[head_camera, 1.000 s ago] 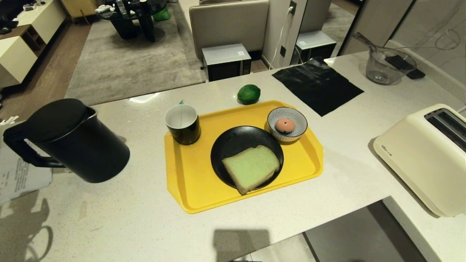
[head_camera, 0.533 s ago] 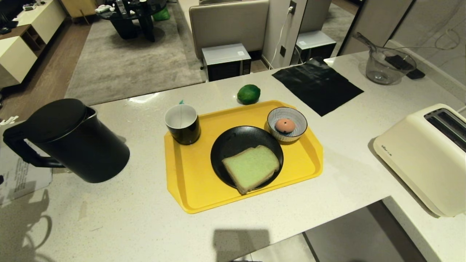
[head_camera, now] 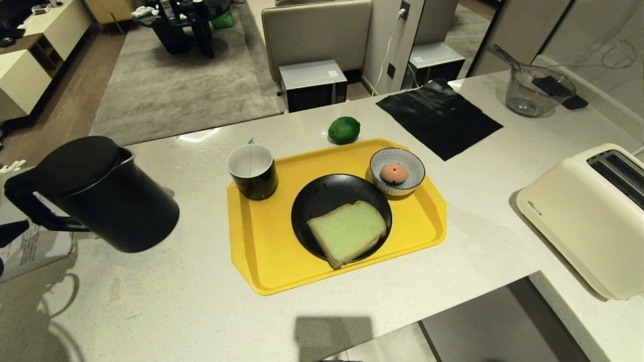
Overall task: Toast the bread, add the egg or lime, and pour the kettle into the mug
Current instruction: Pick up the kettle
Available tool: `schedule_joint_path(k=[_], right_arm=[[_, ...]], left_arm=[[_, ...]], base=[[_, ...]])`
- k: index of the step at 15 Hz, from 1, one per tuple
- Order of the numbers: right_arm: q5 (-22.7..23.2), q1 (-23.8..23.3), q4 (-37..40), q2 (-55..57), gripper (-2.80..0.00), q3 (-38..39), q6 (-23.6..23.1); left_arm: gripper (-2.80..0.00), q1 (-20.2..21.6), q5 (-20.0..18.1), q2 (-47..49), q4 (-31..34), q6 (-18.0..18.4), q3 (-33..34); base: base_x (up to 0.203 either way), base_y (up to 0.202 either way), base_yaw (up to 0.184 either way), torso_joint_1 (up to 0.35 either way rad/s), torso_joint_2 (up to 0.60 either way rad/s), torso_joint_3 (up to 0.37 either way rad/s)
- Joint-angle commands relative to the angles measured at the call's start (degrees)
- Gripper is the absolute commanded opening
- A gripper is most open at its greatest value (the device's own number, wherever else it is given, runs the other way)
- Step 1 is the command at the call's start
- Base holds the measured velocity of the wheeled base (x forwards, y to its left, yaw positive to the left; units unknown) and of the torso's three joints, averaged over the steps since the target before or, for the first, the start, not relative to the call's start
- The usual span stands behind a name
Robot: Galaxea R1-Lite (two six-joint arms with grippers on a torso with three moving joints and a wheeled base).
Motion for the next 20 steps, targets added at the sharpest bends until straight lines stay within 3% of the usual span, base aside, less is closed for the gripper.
schedule_joint_path(k=[1,7,14,20], right_arm=[[0.0,-0.1,0.0,0.1,-2.8,1.5,0.0],[0.0,0.0,0.0,0.1,-2.8,1.5,0.0],[0.0,0.0,0.0,0.1,-2.8,1.5,0.0],[0.0,-0.1,0.0,0.1,-2.8,1.5,0.0]], left_arm=[[0.0,-2.0,-0.1,2.7,-0.1,-0.1,-1.4],[0.0,-6.2,-0.1,4.9,2.3,-0.3,-5.4],[0.0,-6.7,0.0,8.6,0.3,-0.3,-9.2],[0.0,-7.2,-1.7,11.4,0.2,-3.8,-10.3]], base=[[0.0,0.0,0.0,0.0,0.0,0.0],[0.0,0.0,0.0,0.0,0.0,0.0],[0.0,0.0,0.0,0.0,0.0,0.0],[0.0,0.0,0.0,0.0,0.0,0.0]])
